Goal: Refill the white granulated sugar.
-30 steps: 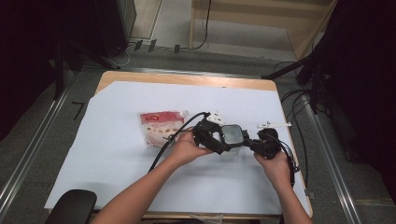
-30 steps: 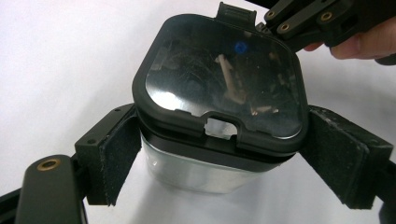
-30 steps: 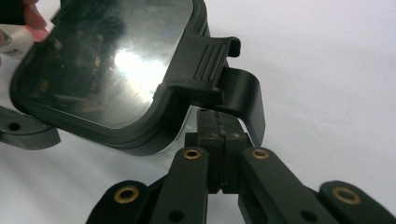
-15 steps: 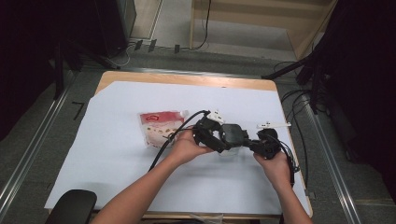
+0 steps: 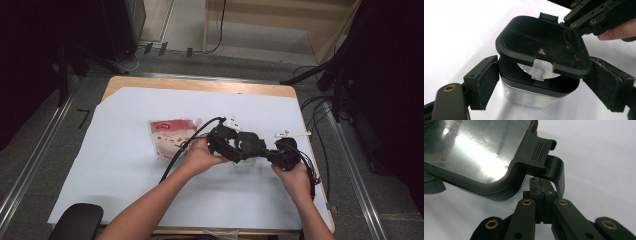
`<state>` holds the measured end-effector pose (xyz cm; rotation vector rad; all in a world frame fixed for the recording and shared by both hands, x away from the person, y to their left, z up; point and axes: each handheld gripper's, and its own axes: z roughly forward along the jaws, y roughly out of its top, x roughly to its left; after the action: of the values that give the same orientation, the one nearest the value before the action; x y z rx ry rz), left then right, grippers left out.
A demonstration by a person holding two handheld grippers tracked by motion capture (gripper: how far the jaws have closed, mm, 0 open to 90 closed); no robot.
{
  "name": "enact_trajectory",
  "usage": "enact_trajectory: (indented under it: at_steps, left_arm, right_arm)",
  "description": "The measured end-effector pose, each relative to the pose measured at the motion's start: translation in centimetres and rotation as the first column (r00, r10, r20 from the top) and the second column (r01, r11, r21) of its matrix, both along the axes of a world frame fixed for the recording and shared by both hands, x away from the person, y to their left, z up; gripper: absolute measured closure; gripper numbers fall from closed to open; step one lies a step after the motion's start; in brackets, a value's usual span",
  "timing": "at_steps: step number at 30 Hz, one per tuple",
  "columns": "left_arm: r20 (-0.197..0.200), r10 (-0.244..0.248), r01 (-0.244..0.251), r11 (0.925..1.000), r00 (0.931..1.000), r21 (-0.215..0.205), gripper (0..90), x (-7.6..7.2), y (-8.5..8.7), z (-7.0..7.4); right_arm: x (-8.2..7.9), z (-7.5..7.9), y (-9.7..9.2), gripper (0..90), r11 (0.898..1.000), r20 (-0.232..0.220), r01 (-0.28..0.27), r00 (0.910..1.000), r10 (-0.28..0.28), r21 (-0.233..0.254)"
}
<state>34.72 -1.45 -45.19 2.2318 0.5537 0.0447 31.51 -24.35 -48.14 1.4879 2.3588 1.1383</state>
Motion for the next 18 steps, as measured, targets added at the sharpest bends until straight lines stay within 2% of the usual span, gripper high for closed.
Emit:
enact_trajectory:
  at_steps: [3,5,8,9,10,11,12,15,18]
  left_arm:
    - [0.012,0.001,-0.001,1.0000,0.9999,0.008,15.1,-0.2,-0.1,0.5]
    - [0.011,0.001,-0.001,0.9995,0.9999,0.031,14.8,-0.2,-0.4,0.8]
    - [0.041,-0.006,0.003,0.9985,0.9991,0.055,14.9,-0.5,-0.8,1.4]
    - [0.006,-0.045,0.045,0.9989,0.9990,-0.008,17.7,-0.5,-0.6,1.7]
    - [-0.024,-0.057,0.055,0.9963,0.9981,-0.066,38.7,-0.4,-0.5,1.9]
    - [-0.041,-0.049,0.045,0.9945,0.9980,-0.094,38.9,-0.3,-0.5,2.1]
    - [-0.037,-0.050,0.047,0.9945,0.9981,-0.094,39.0,-0.3,-0.6,2.3]
    - [-0.007,-0.072,0.071,0.9966,0.9974,-0.041,39.7,-0.3,-1.1,2.5]
    - [-0.007,-0.098,0.098,0.9948,0.9951,-0.027,46.3,-0.4,-1.3,2.7]
  right_arm:
    - [0.0,0.0,0.0,90.0,1.000,0.008,-0.008,0.9999,0.008,-0.002]
    - [0.0,0.0,0.1,90.0,1.000,0.005,-0.007,1.0000,0.007,-0.001]
    - [-0.1,0.0,0.0,90.0,1.000,0.002,-0.010,0.9999,0.010,-0.003]
    - [-0.1,0.0,0.0,90.0,1.000,0.005,-0.012,0.9999,0.012,-0.004]
    - [-0.1,0.0,0.0,90.0,1.000,0.003,-0.015,0.9999,0.015,0.000]
    - [-0.1,0.0,0.1,90.0,1.000,0.002,-0.015,0.9999,0.015,0.002]
    - [-0.1,0.0,0.1,90.0,1.000,0.010,-0.016,0.9998,0.016,-0.005]
    - [-0.2,0.1,0.1,90.0,1.000,0.008,-0.018,0.9998,0.018,-0.002]
    - [-0.2,0.1,0.1,90.0,1.000,0.012,-0.021,0.9997,0.021,-0.003]
